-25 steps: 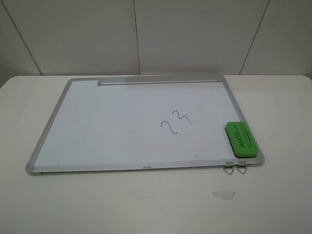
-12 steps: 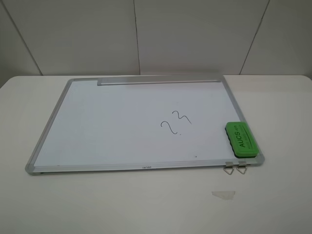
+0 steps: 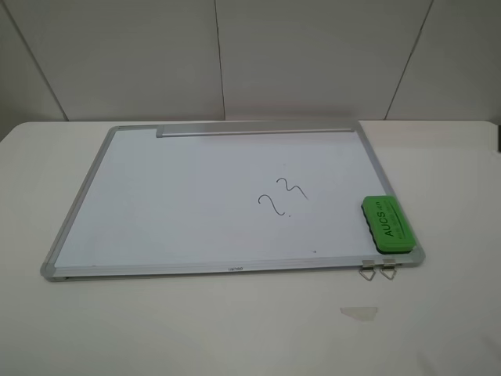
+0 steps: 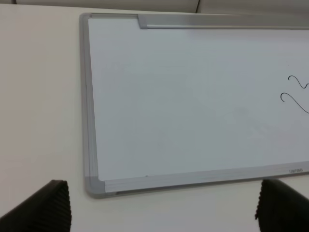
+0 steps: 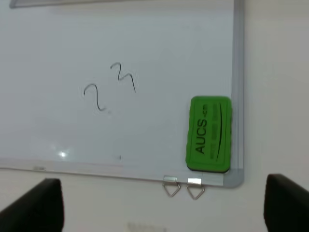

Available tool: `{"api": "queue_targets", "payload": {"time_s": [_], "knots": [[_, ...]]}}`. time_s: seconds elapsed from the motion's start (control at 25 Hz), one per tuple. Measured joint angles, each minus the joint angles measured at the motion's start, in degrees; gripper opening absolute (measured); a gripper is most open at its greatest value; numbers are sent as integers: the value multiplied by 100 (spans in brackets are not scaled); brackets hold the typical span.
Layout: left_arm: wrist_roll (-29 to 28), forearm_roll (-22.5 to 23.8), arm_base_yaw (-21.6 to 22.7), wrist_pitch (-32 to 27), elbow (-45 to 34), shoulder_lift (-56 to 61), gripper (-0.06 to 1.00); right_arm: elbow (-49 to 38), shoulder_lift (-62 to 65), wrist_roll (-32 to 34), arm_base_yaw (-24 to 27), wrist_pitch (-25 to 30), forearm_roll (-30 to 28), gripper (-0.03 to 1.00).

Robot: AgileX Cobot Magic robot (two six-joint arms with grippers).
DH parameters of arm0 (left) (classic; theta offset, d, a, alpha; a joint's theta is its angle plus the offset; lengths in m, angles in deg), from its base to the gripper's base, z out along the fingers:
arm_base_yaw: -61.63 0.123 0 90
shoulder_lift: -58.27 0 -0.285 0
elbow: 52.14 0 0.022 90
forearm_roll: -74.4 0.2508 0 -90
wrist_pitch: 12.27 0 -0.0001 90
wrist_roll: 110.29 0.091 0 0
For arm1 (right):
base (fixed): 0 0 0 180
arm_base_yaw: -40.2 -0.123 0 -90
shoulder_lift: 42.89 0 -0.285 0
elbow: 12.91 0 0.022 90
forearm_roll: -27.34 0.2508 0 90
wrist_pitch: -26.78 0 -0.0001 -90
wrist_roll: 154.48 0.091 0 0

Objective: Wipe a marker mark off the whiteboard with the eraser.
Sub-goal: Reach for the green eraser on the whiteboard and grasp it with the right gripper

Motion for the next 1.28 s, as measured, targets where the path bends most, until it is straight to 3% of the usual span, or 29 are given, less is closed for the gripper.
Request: {"api": "queue_targets", "payload": {"time_s": [0.28,0.52,0.92,1.28], "knots": [[0,0,0,0,0,0,78,459,-2429,-17,0,-97,167,83],[0,0,0,0,0,0,78,744,-3987,-269,0,-499,167,83],[0,0,0,0,0,0,78,785,-5292,-558,0,-1314,-16,83],[0,0,0,0,0,0,78,785,-6055,-600,0,-1590,-217,83]]}}
